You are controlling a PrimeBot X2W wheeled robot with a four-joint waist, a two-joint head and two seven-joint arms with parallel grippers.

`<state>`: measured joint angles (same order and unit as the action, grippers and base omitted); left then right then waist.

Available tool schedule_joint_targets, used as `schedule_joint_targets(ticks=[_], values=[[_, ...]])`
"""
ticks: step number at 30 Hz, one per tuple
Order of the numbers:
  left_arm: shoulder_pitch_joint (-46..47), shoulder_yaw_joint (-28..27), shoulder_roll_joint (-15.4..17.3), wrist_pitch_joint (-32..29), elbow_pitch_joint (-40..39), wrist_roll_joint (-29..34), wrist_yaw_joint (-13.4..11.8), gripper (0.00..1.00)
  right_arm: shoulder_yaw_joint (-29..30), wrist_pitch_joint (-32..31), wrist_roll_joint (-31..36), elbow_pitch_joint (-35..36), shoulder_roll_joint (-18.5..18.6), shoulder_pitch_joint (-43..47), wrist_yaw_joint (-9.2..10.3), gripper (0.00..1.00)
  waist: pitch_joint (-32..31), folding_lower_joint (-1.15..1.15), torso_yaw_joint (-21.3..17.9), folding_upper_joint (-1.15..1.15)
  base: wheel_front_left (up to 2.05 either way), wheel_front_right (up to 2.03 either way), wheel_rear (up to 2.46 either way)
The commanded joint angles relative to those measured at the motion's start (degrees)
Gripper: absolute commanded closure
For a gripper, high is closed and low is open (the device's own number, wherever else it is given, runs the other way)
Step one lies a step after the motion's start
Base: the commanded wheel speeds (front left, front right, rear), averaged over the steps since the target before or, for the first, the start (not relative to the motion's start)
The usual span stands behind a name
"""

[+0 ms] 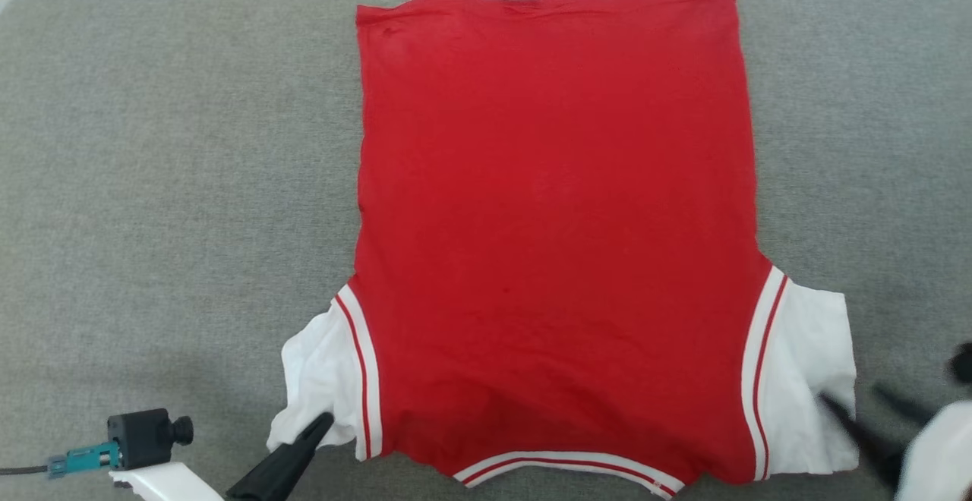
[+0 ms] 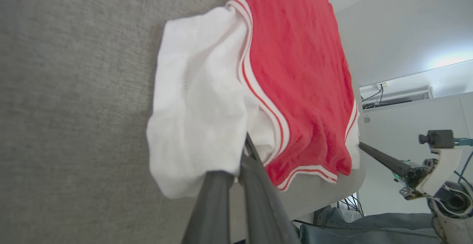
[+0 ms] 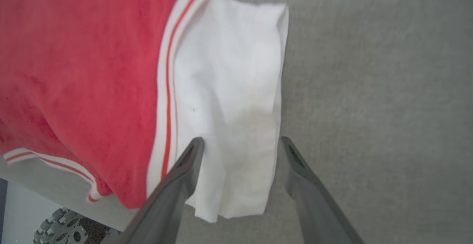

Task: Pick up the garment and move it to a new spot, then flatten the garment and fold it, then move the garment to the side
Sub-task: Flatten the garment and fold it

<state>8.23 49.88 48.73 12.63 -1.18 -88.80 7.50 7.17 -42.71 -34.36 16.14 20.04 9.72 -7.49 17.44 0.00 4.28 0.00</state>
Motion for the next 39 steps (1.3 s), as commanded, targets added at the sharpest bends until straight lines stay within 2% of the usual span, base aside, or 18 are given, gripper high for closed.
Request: schedule_joint_targets(ticks=[1,2,5,9,14,19,28,32,36,37,38,39], values=[[0.9,-0.24,-0.13,0.45,-0.78,0.78,-0.04,1.0,2.17,-1.31,-0.98,2.7,0.58,-2.02,0.0,0.0,0.22,0.0,0.5,0.0,0.0,0.0,0.0],[0.9,-0.24,-0.13,0.45,-0.78,0.78,-0.04,1.0,2.17,-1.31,-0.98,2.7,0.58,-2.02,0.0,0.0,0.22,0.0,0.5,0.0,0.0,0.0,0.0],[1.99,-0.39,-0.43,0.94,-2.39,2.19,-0.04,1.0,7.37,-4.92,-0.62,6.98,1.93,-7.19,0.0,0.0,1.46,0.0,1.67,0.0,0.0,0.0,0.0],[4.77,0.54,-0.79,0.83,-4.06,3.72,-0.04,1.0,9.72,-9.12,3.63,5.71,3.43,-21.69,0.0,0.0,4.33,0.0,3.86,0.0,0.0,0.0,0.0],[9.11,2.66,-1.63,0.21,-5.68,5.61,-0.04,1.0,5.4,-11.23,12.11,-5.85,5.71,-40.39,0.0,0.0,8.32,0.0,7.96,0.0,0.0,0.0,0.0],[13.07,5.6,-2.89,0.45,-6.56,6.28,-0.04,1.0,2.61,-13.89,17.72,-19.53,7.18,-52.87,0.01,0.0,11.91,0.0,12.94,0.0,0.0,0.0,0.0],[18.73,9.22,-5.43,1.8,-7.65,6.26,-0.04,1.0,1.56,-16.79,27.14,-34.89,5.93,-65.98,0.01,0.0,16.79,0.0,18.04,0.0,0.0,0.0,0.0],[20.78,11.0,-5.99,2.09,-7.56,6.21,-0.04,1.0,0.47,-18.56,32.03,-39.03,6.6,-67.42,0.01,0.0,17.82,0.0,18.77,0.0,0.0,0.0,0.0],[22.13,12.17,-5.67,2.42,-7.39,5.96,-0.04,1.0,0.46,-19.41,31.47,-41.41,4.86,-67.24,-0.01,0.0,17.99,0.0,18.57,0.0,0.0,0.0,0.0],[22.39,12.38,-5.58,2.48,-7.29,5.94,-0.04,1.0,0.69,-18.99,31.22,-41.54,4.5,-67.22,-0.02,0.56,17.85,0.0,18.4,0.0,0.0,0.0,0.0],[22.62,12.46,-5.56,2.55,-7.29,5.88,-0.04,1.0,0.74,-18.62,30.96,-41.65,4.35,-67.14,-0.03,0.92,17.66,0.0,18.2,0.0,0.0,0.0,0.0],[22.79,12.44,-5.55,2.62,-7.32,5.74,-0.04,1.0,1.01,-18.19,30.68,-41.77,4.27,-67.0,-0.03,1.0,17.36,0.0,17.94,0.0,0.0,0.0,0.0]])
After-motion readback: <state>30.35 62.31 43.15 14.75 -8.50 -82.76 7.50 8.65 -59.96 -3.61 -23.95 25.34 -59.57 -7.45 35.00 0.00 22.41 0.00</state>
